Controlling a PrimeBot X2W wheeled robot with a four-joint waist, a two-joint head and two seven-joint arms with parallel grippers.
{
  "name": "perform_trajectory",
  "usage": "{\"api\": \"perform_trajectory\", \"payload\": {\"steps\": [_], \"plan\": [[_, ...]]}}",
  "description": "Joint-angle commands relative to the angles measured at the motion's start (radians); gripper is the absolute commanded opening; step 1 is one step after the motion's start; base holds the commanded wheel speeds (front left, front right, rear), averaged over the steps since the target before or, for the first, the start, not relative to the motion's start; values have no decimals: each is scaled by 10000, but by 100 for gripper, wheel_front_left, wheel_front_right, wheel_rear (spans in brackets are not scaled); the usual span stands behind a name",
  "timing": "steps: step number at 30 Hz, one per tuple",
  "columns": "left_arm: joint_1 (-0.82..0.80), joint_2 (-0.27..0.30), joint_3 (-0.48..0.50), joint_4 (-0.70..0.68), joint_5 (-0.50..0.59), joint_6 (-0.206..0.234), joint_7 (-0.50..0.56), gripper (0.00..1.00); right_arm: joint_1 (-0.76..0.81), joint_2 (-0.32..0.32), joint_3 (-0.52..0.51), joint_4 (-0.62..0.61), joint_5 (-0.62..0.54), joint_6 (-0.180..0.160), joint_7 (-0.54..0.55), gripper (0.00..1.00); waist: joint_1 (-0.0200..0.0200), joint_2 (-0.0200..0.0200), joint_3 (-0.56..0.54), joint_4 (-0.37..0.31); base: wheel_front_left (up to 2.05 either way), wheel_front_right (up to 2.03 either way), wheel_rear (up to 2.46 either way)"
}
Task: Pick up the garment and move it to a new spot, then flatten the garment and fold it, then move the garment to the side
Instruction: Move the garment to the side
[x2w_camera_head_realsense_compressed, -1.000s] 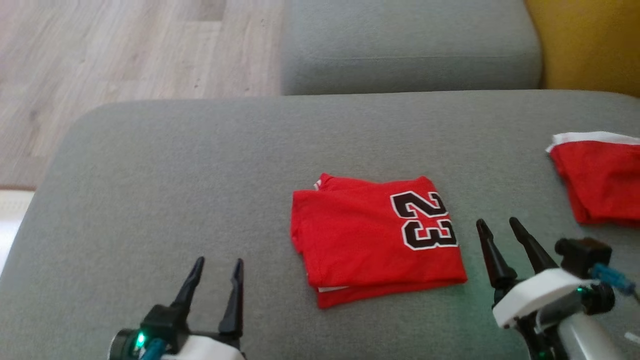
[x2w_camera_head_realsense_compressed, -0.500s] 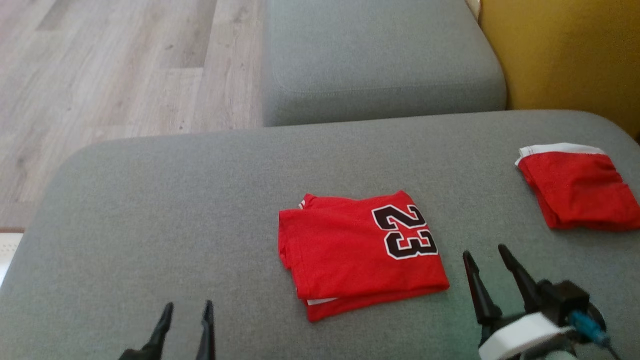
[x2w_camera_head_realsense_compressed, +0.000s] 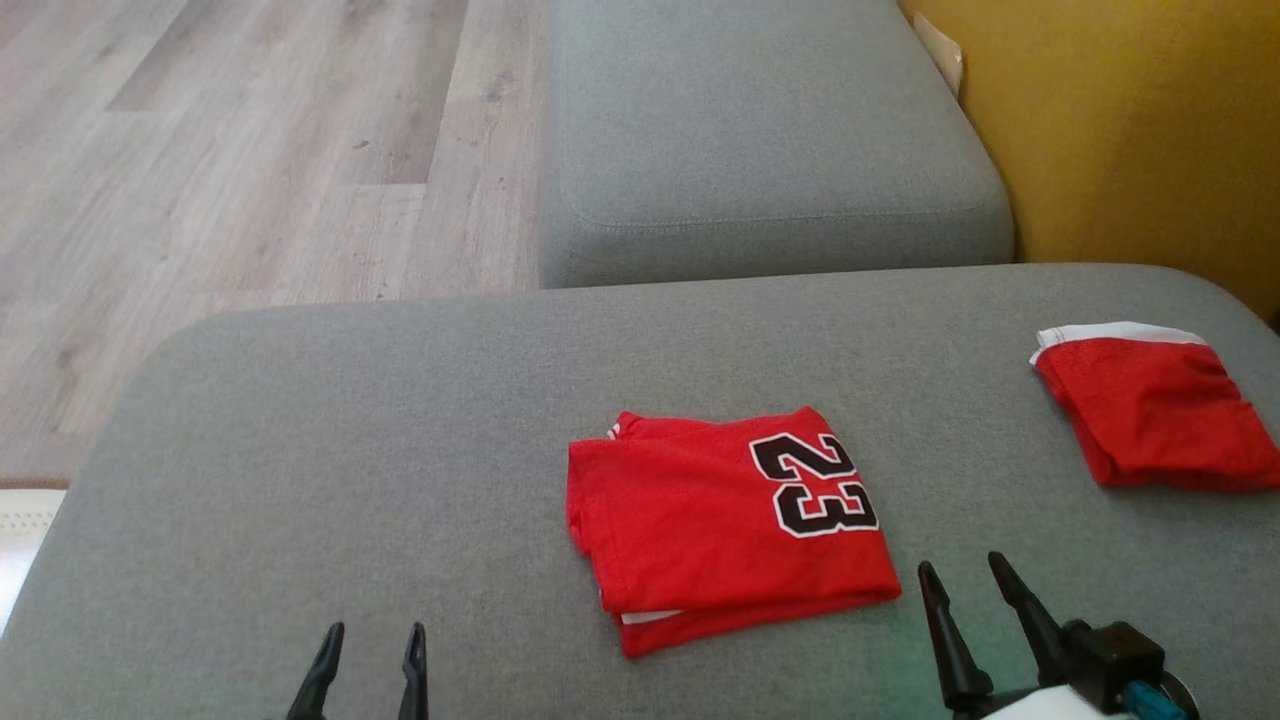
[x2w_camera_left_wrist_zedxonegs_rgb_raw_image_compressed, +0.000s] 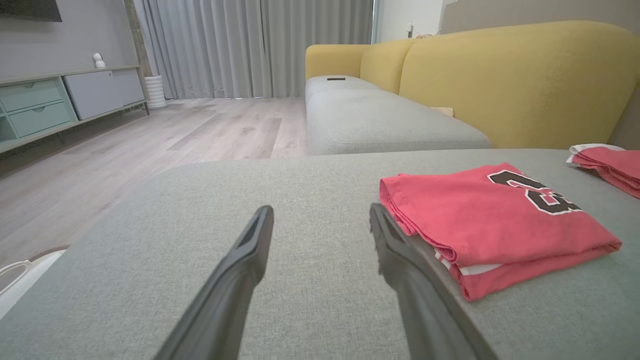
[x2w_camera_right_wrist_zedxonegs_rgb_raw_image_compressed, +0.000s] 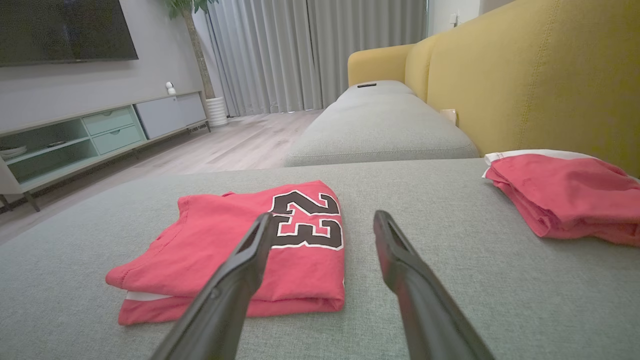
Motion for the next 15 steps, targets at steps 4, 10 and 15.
{"api": "perform_trajectory", "payload": {"steps": [4,10,15], "plan": [[-392,-81,274,-265,49,-89,-124,100,-312,-9,260,-205,-67,21,-136,100,0,0,-69,22,0,0,0],[-356,-84,258,-238,14,-118,-124,100,-275,9,367,-166,-33,21,-137,100,0,0,-119,-16,0,0,0],[-333,-85,192,-230,17,-92,-124,100,-229,-8,402,-162,-12,21,-137,100,0,0,-143,-44,0,0,0]]}}
